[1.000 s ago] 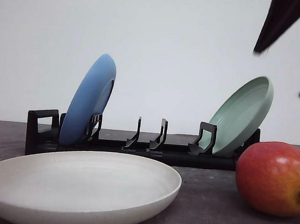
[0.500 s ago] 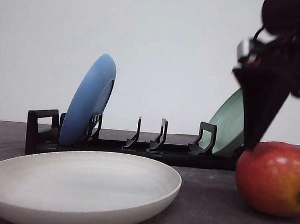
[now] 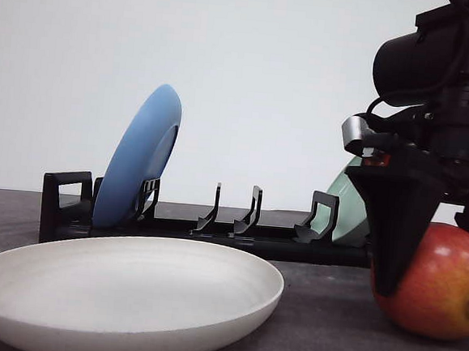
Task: Place pomegranate in white plate
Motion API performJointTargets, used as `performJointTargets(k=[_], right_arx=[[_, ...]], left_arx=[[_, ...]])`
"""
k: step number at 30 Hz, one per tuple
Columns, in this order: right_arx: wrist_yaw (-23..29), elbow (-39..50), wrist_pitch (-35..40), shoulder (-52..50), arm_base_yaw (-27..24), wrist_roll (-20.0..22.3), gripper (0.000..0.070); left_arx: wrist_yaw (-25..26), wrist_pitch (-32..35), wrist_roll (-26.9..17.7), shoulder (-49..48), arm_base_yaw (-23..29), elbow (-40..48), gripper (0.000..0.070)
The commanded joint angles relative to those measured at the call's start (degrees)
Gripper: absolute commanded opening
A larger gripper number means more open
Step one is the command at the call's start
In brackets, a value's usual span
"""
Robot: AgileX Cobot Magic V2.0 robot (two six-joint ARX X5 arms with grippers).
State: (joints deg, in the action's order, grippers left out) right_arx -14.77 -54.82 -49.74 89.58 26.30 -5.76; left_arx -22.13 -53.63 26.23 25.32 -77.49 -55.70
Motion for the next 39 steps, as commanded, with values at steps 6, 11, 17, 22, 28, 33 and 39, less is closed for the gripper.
performJointTargets(k=[6, 11, 17, 22, 28, 33, 39], right_arx=[[-0.18, -7.72, -3.72, 1.49, 3.04, 0.32, 0.049], [-2.21, -18.57, -7.69, 5.02, 9.08, -0.3, 0.049], [-2.24, -29.45, -6.39, 12.53, 17.8, -1.47, 0.049], [-1.24, -32.07, -1.7, 17.71, 23.23, -2.46, 0.049], [2.08, -32.07, 0.16, 21.65, 26.47, -2.63, 0.049], [3.02, -32.06, 0.05, 23.68, 27.09, -2.56, 0.0491], [2.95, -32.05, 0.03, 25.23, 26.95, -2.25, 0.0491]], left_arx=[[0.11, 0.51, 0.19, 0.11, -0.79, -1.04, 0.0593], [0.11, 0.57, 0.16, 0.11, -0.79, -1.05, 0.0593], [0.11, 0.68, 0.19, 0.11, -0.79, -1.05, 0.0593], [0.09, 1.94, 0.16, 0.11, -0.79, -1.03, 0.0593], [0.1, 2.23, 0.19, 0.11, -0.79, -1.05, 0.0593], [0.11, 2.23, 0.19, 0.11, -0.79, -1.04, 0.0593], [0.11, 2.22, 0.19, 0.11, -0.79, -1.03, 0.0593]])
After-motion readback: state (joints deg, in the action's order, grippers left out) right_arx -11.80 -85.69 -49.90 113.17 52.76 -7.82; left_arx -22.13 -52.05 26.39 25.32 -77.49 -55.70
